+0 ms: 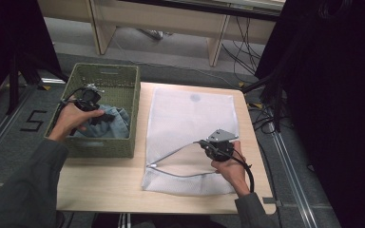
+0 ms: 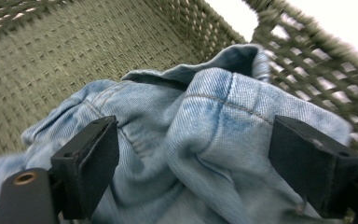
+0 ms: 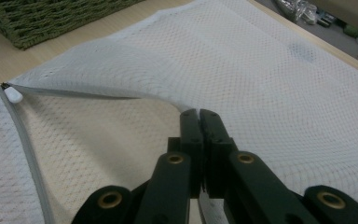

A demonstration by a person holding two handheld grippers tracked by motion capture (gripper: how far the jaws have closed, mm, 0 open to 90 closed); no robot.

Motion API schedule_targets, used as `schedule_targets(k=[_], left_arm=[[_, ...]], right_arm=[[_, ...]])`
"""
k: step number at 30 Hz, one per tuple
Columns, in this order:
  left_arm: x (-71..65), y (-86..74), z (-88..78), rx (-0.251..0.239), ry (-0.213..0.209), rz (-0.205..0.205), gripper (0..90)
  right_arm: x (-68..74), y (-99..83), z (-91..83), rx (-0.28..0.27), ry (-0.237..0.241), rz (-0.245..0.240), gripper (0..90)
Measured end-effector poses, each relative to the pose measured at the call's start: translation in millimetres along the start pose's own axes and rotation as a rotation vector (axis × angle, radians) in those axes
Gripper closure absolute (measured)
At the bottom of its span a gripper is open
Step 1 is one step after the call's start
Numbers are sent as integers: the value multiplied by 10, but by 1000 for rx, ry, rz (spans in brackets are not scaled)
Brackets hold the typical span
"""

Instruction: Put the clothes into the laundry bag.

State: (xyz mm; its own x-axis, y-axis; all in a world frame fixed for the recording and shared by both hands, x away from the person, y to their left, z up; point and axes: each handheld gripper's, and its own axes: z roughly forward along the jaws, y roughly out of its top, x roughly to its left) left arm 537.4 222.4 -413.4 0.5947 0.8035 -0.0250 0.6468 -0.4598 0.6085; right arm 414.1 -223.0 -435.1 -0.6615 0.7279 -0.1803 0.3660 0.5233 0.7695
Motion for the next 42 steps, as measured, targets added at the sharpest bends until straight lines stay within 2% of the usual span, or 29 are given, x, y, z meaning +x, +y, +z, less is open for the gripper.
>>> schedule_targets(k=[1, 3, 4, 5, 6, 7, 8, 10, 12, 13, 14, 16, 17, 18, 20, 22, 23, 24, 26, 28, 30, 31, 33, 35, 36, 38, 39, 40, 42], left_arm=[[8, 10, 50, 12, -17, -20, 147], [17, 10, 178, 57, -64, -16, 144], [22, 0, 248, 115, -103, -8, 144], [10, -22, 336, 157, -131, -36, 144], [10, -22, 336, 157, -131, -36, 144], [3, -70, 515, 201, -118, -77, 142], [-4, -94, 601, 208, -123, -108, 130], [-14, -64, 659, 227, -118, -108, 101], [-37, -20, 617, 239, -84, -77, 240], [-36, -6, 579, 233, -74, -69, 372], [-16, -6, 558, 204, -60, -70, 497], [73, -15, 506, 171, -15, -51, 649], [116, -23, 479, 131, 23, -67, 681], [139, -29, 453, 91, 64, -101, 705], [201, -18, 403, 11, 179, -135, 712], [249, 9, 350, -64, 274, -208, 695], [249, 9, 350, -64, 274, -208, 684], [260, 36, 361, -69, 261, -233, 657], [233, 56, 395, -2, 192, -207, 566], [210, 62, 383, 17, 191, -190, 440], [201, 67, 340, 37, 132, -146, 291], [190, 68, 295, 32, 121, -112, 257], [174, 60, 181, 19, 115, -46, 217], [184, 29, 110, 9, 68, -21, 168], [190, 1, 113, -12, 42, -22, 152], [214, -22, 125, 32, 28, 10, 153], [220, -40, 163, 41, 39, 26, 153], [234, -50, 200, 71, 46, 48, 152], [243, -57, 281, 103, 56, 60, 152]], right_arm=[[-2, -1, 2, 0, 0, -1, 897], [-12, -1, 11, -3, 0, -13, 897], [-11, -4, 14, 2, 7, -11, 897], [-13, -8, 14, 5, 7, -12, 897], [-15, -11, 18, 2, 3, -11, 896], [-12, -17, 16, 8, 5, 2, 896], [-14, -21, 17, 8, 3, 0, 897], [-15, -26, 17, 7, -2, -4, 896], [-12, -26, 18, 3, -1, 0, 896], [-16, -25, 18, 4, -2, -4, 897], [-15, -25, 20, 9, 3, -1, 897], [-18, -25, 27, 10, 4, -15, 897], [-17, -25, 25, 10, 3, -14, 897], [-19, -25, 19, 9, 0, -12, 897], [-19, -27, 16, 8, -2, -1, 897], [-28, -30, 21, 10, -6, -7, 897], [-28, -30, 21, 10, -6, -7, 897], [-13, -36, 29, 10, -7, 3, 897], [-29, -35, 27, 8, -5, -2, 897], [-37, -33, 20, 8, -2, 3, 897], [-44, -37, 20, 5, -5, 0, 896], [-45, -39, 19, 6, -5, 0, 896], [-43, -39, 21, 4, -5, 6, 895], [-46, -36, 23, 3, -3, 1, 895], [-41, -35, 23, 7, -4, 3, 894], [-32, -34, 33, 8, -5, 2, 893], [-28, -31, 35, 9, -4, 0, 893], [-15, -30, 37, 8, -5, 8, 893], [-18, -25, 34, 10, -1, 2, 892]])
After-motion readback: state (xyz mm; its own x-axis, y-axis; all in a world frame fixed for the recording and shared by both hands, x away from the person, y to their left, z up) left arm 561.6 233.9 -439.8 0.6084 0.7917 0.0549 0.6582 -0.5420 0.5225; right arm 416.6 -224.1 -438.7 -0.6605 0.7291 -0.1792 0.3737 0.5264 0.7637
